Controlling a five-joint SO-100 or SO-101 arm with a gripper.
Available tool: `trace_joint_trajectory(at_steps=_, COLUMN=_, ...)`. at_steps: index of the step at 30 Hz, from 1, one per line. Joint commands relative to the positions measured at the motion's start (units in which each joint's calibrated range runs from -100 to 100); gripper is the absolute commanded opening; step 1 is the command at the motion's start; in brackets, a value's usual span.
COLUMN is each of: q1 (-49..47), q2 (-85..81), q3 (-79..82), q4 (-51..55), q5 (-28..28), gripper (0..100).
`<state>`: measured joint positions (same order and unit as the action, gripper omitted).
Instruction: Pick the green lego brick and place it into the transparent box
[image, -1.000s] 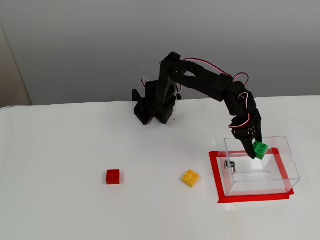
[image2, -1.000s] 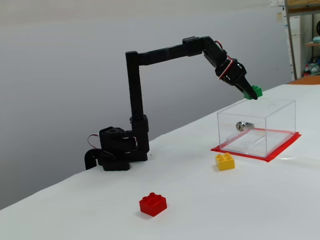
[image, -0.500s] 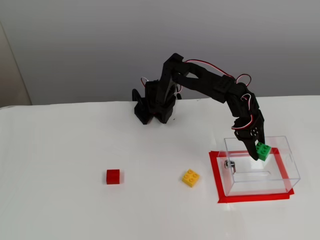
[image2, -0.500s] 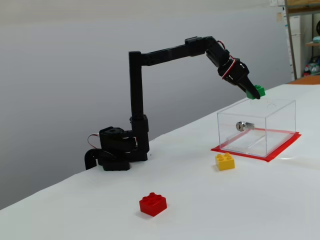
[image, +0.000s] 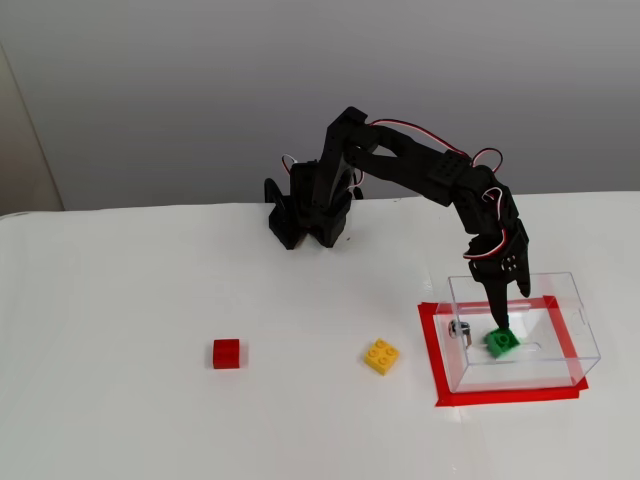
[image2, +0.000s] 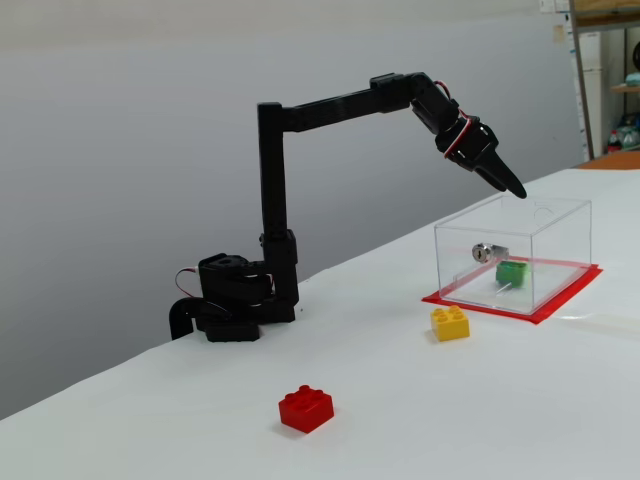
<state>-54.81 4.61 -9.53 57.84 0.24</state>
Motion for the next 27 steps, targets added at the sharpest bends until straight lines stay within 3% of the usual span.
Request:
trace_joint_trajectory(at_steps=1, q1=0.21, q2=-0.41, q3=-2.13, q4=-0.23, q5=-0.04, gripper=31)
trace_joint_trajectory(at_steps=8, q1=0.35, q2=-0.92, q3=-2.13, q4=-0.14, q5=0.28, gripper=8)
trace_joint_trajectory(at_steps=17, q1=3.31, q2=-3.21, q3=-2.67, q4=0.3, q5=0.33, gripper=2)
trace_joint_trajectory(at_steps=27, q1=12.04, q2=-12.8, q3=-2.04, q4=0.47, q5=0.38, gripper=2)
